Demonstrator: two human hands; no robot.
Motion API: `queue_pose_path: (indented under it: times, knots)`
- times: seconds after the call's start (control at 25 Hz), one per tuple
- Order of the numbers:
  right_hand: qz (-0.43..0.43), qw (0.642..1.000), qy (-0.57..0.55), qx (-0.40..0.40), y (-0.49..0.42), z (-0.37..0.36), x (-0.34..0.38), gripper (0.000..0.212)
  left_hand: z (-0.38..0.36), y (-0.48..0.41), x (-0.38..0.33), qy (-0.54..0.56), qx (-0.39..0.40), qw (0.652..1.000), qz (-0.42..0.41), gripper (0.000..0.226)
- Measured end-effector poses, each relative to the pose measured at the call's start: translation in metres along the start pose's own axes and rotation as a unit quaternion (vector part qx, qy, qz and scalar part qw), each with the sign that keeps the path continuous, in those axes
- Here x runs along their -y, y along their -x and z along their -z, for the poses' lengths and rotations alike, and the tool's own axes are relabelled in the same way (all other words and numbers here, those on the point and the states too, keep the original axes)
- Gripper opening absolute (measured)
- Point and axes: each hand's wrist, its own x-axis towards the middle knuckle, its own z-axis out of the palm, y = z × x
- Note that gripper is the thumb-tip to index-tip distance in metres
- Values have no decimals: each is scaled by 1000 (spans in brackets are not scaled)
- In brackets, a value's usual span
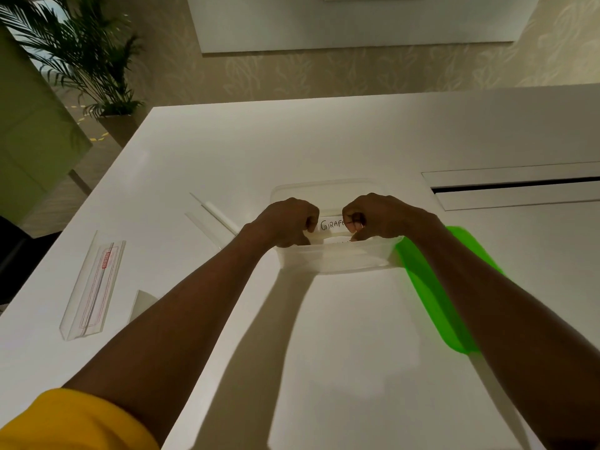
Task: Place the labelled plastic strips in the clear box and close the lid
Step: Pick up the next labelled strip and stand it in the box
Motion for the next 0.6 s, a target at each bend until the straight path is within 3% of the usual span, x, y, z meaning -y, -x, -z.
queue_pose_path:
  times: [0.36,0.44,0.6]
  knots:
    - [25,999,-13,27,1,7,7,17,11,16,-13,7,1,1000,24,4]
    - [8,1000,-10,-7,8,10,15,10,13,30,-19,3,-46,998,43,11]
    - [-14,990,-22,-140,32,14,45,8,14,75,-23,45,-223,973,44,24]
